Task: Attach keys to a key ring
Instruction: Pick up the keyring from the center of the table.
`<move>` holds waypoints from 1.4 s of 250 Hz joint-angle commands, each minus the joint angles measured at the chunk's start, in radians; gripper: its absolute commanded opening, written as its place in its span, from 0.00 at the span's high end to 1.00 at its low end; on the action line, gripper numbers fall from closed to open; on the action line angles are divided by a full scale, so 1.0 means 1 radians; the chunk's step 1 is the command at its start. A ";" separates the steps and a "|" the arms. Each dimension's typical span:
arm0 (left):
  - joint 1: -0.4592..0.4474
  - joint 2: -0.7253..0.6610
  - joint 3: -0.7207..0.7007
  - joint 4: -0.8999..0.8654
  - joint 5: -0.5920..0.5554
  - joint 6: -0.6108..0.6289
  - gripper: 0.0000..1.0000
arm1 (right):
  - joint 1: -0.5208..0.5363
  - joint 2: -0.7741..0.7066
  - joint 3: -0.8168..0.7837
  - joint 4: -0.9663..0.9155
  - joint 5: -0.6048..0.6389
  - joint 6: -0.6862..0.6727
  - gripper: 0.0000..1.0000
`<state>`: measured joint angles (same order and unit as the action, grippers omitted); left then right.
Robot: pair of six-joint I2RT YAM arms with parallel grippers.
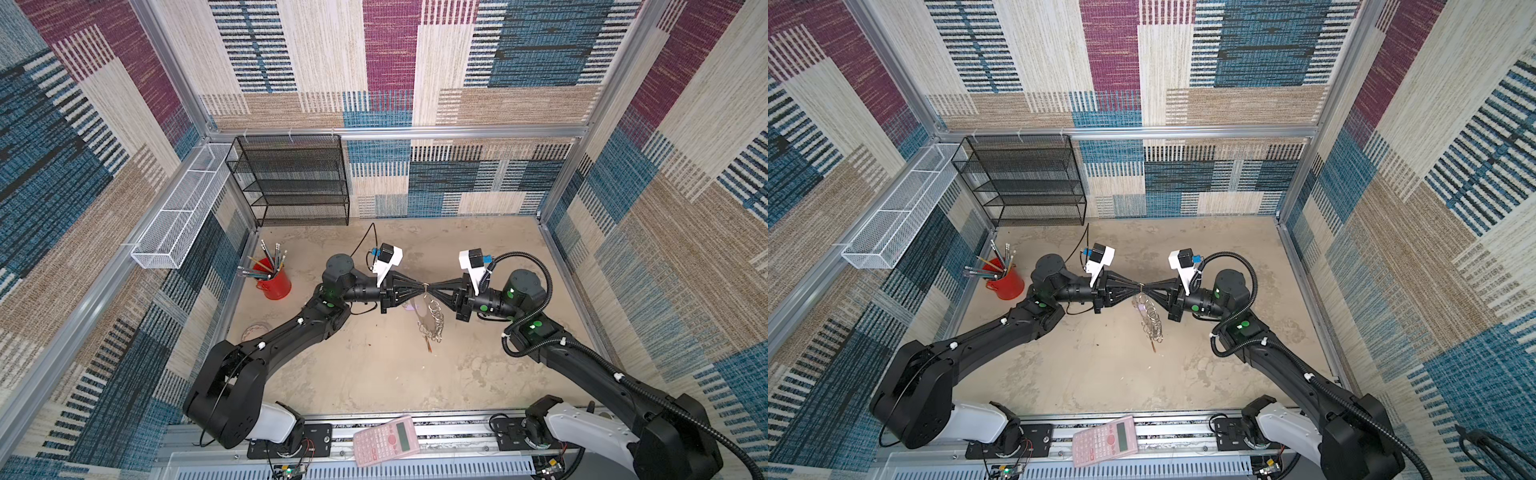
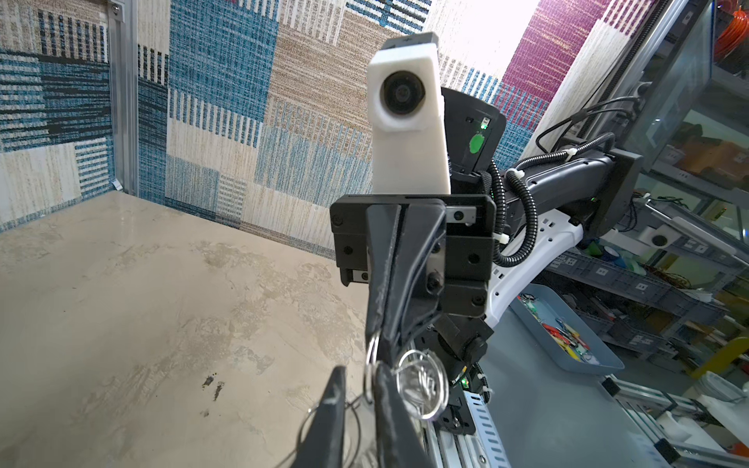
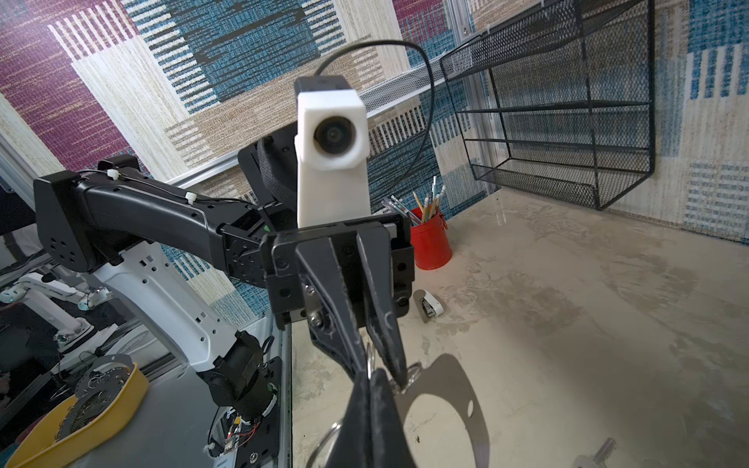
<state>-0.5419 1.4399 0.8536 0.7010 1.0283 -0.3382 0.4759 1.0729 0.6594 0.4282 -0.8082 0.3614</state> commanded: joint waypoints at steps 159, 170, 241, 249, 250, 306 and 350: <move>-0.004 -0.115 0.305 -0.987 -0.069 0.615 1.00 | 0.001 -0.112 0.025 -0.091 0.079 -0.074 0.50; -0.004 -0.112 0.346 -1.078 -0.086 0.680 1.00 | 0.001 -0.111 0.030 -0.105 0.089 -0.081 0.50; -0.009 -0.085 0.512 -1.361 -0.165 0.871 1.00 | 0.001 -0.064 0.057 -0.124 0.043 -0.097 0.57; -0.011 -0.084 0.520 -1.372 -0.172 0.876 1.00 | 0.001 -0.056 0.058 -0.121 0.029 -0.095 0.57; -0.012 -0.084 0.521 -1.374 -0.172 0.877 1.00 | 0.002 -0.054 0.058 -0.121 0.027 -0.096 0.57; -0.027 -0.049 0.578 -1.454 -0.180 0.929 1.00 | 0.004 -0.007 0.072 -0.104 -0.048 -0.097 0.58; -0.036 -0.011 0.619 -1.495 -0.188 0.949 1.00 | 0.013 0.018 0.075 -0.087 -0.095 -0.093 0.60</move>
<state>-0.5724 1.4097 1.4406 -0.7456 0.8402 0.5488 0.4824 1.0813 0.7265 0.2970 -0.8505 0.2672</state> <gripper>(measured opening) 0.050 0.410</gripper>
